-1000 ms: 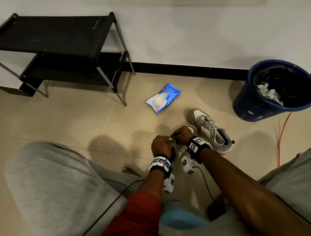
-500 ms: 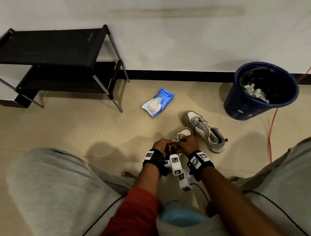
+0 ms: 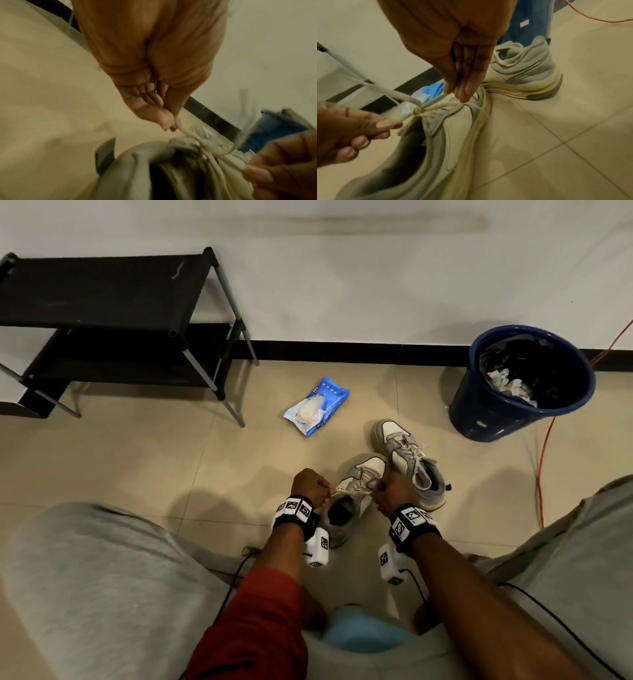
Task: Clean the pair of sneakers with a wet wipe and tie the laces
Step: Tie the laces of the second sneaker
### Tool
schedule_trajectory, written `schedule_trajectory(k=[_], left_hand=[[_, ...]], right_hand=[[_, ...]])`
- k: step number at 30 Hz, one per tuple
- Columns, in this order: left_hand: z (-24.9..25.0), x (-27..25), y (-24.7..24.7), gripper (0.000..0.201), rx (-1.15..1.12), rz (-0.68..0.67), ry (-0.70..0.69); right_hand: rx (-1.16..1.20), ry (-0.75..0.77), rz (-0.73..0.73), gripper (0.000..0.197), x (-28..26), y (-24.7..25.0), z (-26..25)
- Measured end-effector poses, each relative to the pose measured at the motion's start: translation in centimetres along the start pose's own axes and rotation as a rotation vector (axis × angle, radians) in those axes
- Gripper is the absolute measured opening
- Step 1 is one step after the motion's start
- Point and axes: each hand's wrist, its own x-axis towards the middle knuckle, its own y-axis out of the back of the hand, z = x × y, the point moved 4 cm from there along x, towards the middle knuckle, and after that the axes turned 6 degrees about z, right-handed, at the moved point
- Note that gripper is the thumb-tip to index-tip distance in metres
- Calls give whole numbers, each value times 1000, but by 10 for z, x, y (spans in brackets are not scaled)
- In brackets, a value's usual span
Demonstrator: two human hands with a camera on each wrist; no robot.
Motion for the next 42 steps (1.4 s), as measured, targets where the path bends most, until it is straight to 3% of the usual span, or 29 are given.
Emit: schedule_trajectory(k=[2, 7, 10, 15, 17, 19, 21, 24, 30, 33, 36, 39, 42], left_hand=[[-5, 1, -2, 10, 110, 67, -21], [-3, 2, -2, 17, 163, 131, -94], [-7, -4, -3, 20, 177, 176, -69], [-4, -4, 4, 11, 127, 163, -98], [-1, -6, 7, 18, 166, 105, -96], [-1, -12, 1, 40, 271, 0, -63], [-5, -18, -8, 47, 368, -49, -16], [-10, -20, -19, 27, 320, 61, 27], [15, -3, -29, 25, 229, 228, 28], [28, 2, -39, 22, 250, 249, 2], [31, -4, -47, 22, 297, 270, 1], [31, -14, -42, 32, 356, 293, 24], [42, -27, -38, 42, 433, 368, -107]], right_hand=[[-55, 6, 2, 17, 2, -3, 2], [-104, 42, 4, 15, 3, -2, -3], [-148, 52, 16, 16, 1, -5, -2], [-67, 40, -87, 10, 2, -12, -3], [68, -72, -176, 20, 1, -20, 4], [195, -153, -233, 38, -5, -31, 7], [241, -151, -207, 49, -13, -39, 1], [139, -65, -132, 58, -12, -47, -5], [153, 62, -104, 85, 20, -25, -17], [84, 85, -76, 64, 27, 7, -11], [-89, -28, 102, 35, 31, 50, 13], [-118, -162, 205, 39, 34, 79, 37], [-208, -210, 207, 37, 32, 84, 58]])
